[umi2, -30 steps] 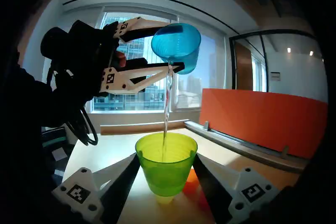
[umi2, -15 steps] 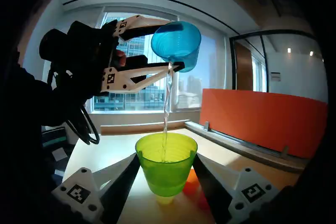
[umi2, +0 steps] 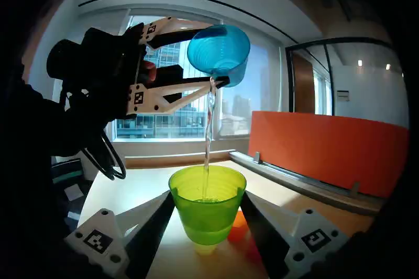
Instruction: Pour water
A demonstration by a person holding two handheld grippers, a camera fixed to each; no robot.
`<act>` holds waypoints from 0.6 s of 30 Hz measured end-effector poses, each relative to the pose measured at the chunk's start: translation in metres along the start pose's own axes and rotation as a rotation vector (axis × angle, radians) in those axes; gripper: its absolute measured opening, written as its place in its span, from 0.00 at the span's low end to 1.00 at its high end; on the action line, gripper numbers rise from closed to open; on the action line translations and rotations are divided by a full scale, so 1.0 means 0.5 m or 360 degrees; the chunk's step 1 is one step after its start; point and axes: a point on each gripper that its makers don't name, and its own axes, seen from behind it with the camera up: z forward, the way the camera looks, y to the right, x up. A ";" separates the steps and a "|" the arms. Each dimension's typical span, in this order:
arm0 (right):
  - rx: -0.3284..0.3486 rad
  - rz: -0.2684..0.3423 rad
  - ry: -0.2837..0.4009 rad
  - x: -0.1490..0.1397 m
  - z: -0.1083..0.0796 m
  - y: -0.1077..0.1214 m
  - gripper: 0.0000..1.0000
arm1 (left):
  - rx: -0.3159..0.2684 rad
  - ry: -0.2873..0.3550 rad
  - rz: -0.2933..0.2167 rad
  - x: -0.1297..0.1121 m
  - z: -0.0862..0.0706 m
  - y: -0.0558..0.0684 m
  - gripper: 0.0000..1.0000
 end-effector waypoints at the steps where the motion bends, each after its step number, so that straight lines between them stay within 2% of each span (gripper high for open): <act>1: 0.0000 0.0000 0.0001 0.000 0.000 0.000 0.88 | 0.0001 0.0001 0.0009 0.001 0.000 -0.002 0.86; 12: -0.0002 0.0000 0.0003 0.001 -0.001 0.000 0.88 | 0.0014 0.0004 0.0110 0.012 0.004 -0.009 0.86; 18: -0.0003 -0.0001 0.0004 0.002 0.000 -0.001 0.88 | 0.0012 0.0014 0.0136 0.016 0.003 -0.006 0.86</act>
